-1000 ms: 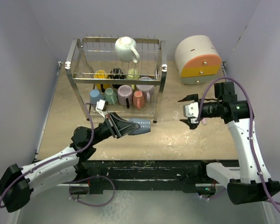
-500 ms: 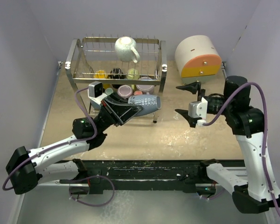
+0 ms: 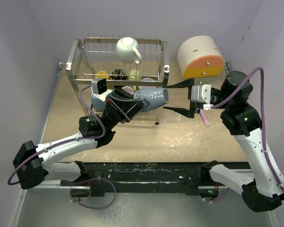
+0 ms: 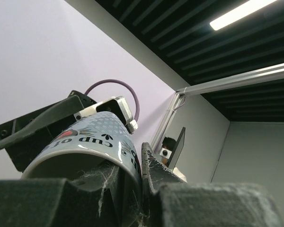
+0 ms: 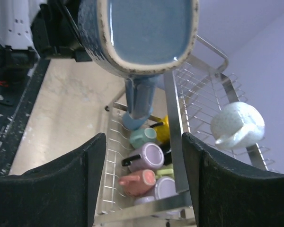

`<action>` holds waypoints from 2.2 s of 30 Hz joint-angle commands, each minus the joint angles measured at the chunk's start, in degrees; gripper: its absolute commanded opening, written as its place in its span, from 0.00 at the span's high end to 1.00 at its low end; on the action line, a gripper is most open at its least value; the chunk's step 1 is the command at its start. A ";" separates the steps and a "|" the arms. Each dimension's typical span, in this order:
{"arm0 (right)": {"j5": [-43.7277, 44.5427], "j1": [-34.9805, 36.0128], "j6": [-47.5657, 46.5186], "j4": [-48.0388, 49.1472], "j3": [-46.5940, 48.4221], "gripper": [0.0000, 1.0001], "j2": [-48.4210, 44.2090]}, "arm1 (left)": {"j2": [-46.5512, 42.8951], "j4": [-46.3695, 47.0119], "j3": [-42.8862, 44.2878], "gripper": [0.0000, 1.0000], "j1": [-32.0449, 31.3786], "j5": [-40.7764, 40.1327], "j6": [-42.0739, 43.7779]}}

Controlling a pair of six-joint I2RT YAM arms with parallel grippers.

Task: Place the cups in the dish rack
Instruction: Pick up the cup at the center of the board, then turn the cup upside down in the dish rack.

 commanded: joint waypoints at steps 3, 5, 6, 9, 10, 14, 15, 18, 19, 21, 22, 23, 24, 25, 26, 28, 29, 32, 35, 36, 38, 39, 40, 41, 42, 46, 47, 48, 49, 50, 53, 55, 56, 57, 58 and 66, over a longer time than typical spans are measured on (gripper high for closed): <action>0.28 4.20 10.17 8.27 0.01 0.38 0.57 | 1.52 7.58 4.06 1.00 -1.15 -1.53 0.32; 0.35 5.32 11.80 9.52 0.75 0.43 1.31 | 1.95 7.88 4.28 1.00 -1.27 -1.60 0.09; 0.36 5.72 12.09 9.60 1.16 0.46 1.65 | 1.98 8.06 4.25 1.00 -1.35 -1.66 0.02; 0.44 6.60 12.18 9.13 1.56 0.54 2.18 | 1.79 8.30 4.11 1.00 -1.40 -1.94 0.22; 0.52 6.86 12.14 8.89 1.61 0.56 2.27 | 1.72 8.23 4.10 1.00 -1.40 -1.97 0.24; 0.55 7.53 12.19 8.72 2.06 0.67 2.60 | 1.58 7.92 4.01 1.00 -1.41 -1.95 0.23; 0.58 7.76 12.19 7.71 2.28 0.71 2.73 | 1.49 7.87 3.97 1.00 -1.50 -2.03 0.24; 0.62 8.23 12.23 6.58 2.98 0.81 3.03 | 1.54 7.86 3.92 1.00 -1.53 -2.04 0.24; 0.52 8.44 12.22 6.27 3.24 0.84 3.12 | 1.50 7.86 3.95 1.00 -1.61 -2.04 0.27; 0.34 8.61 12.49 5.73 3.67 0.92 3.30 | 1.55 7.86 3.93 1.00 -1.62 -2.12 0.36; 0.26 8.66 12.84 5.51 3.94 0.96 3.41 | 1.56 7.90 3.85 1.00 -1.62 -2.18 0.35; 0.19 8.73 13.38 5.28 4.18 1.00 3.51 | 1.56 7.94 3.82 1.00 -1.59 -2.21 0.35; 0.09 8.72 14.08 4.98 4.39 1.00 3.64 | 1.50 7.95 3.70 1.00 -1.62 -2.23 0.35; -0.03 8.73 14.72 4.56 4.85 1.00 3.76 | 1.29 7.90 3.56 0.98 -1.60 -2.41 0.46; -0.09 8.73 15.73 4.14 5.23 1.00 3.93 | 1.05 7.67 3.27 0.88 -1.60 -2.75 0.74; -0.10 8.75 18.42 3.44 6.27 1.00 4.62 | 0.11 6.72 2.41 0.76 -1.62 -3.44 1.35; -0.26 8.70 19.27 2.76 6.96 1.00 4.99 | -0.37 6.23 1.85 0.71 -1.62 -3.76 1.83; -0.36 8.73 21.19 0.85 8.86 1.00 5.83 | -2.57 4.14 -0.14 0.57 -1.57 -5.16 3.34; 0.10 8.73 21.70 -0.57 10.44 1.00 6.06 | -5.61 0.89 -1.94 0.42 -1.57 -6.59 4.71; 0.20 8.70 21.75 -0.94 10.97 1.00 6.14 | -6.75 -0.83 -2.39 0.37 -1.62 -6.94 4.96; 0.55 8.62 21.84 -1.41 12.05 1.00 6.32 | -9.42 -5.31 -3.27 0.30 -1.59 -7.57 6.37; 1.00 8.65 21.77 -1.62 12.54 1.00 6.41 | -10.84 -7.92 -3.78 0.28 -1.59 -7.96 7.02; 1.54 8.61 21.86 -1.72 13.01 1.00 6.53 | -12.45 -10.42 -4.36 0.28 -1.62 -8.39 7.70; 2.37 8.60 21.89 -1.93 13.52 1.00 6.70 | -13.98 -12.73 -4.98 0.27 -1.62 -8.92 8.36; 3.34 8.64 21.74 -2.23 14.19 1.00 7.00 | -15.52 -15.00 -5.80 0.27 -1.62 -9.54 9.04; 9.24 8.66 20.07 -4.54 19.75 1.00 10.18 | -23.04 -28.29 -7.73 0.24 -1.59 -11.52 12.63; 10.65 8.68 19.86 -5.14 21.48 1.00 11.45 | -25.22 -33.26 -7.43 0.23 -1.62 -11.71 14.62; 11.91 8.68 19.75 -5.69 23.74 1.00 12.80 | -28.12 -41.86 -6.57 0.21 -1.61 -12.12 17.02; 13.10 8.64 19.57 -6.54 25.99 1.00 14.54 | -30.04 -49.87 -4.68 0.20 -1.62 -13.08 19.56; 14.05 8.68 19.38 -7.83 28.92 1.00 16.61 | -31.60 -57.59 -2.66 0.19 -1.62 -14.45 22.24; 16.67 8.79 18.63 -14.16 40.14 1.00 24.36 | -34.39 -76.97 1.76 0.15 -1.60 -18.27 29.34; 18.89 9.06 18.22 -18.28 47.68 1.00 29.72 | -35.52 -85.57 2.74 0.13 -1.62 -20.51 33.13; 20.65 9.46 18.13 -20.00 51.12 1.00 31.98 | -36.02 -89.23 2.83 0.12 -1.62 -21.63 34.27; 22.17 10.00 17.96 -21.53 54.25 1.00 34.32 | -36.64 -92.02 2.63 0.11 -1.62 -22.63 35.03; 23.64 10.45 17.74 -23.19 57.61 1.00 36.43 | -37.38 -93.87 2.10 0.10 -1.60 -23.11 35.77; 35.24 14.64 18.53 -29.22 66.90 1.00 46.10 | -44.65 -100.18 -2.20 0.10 -1.62 -25.83 34.66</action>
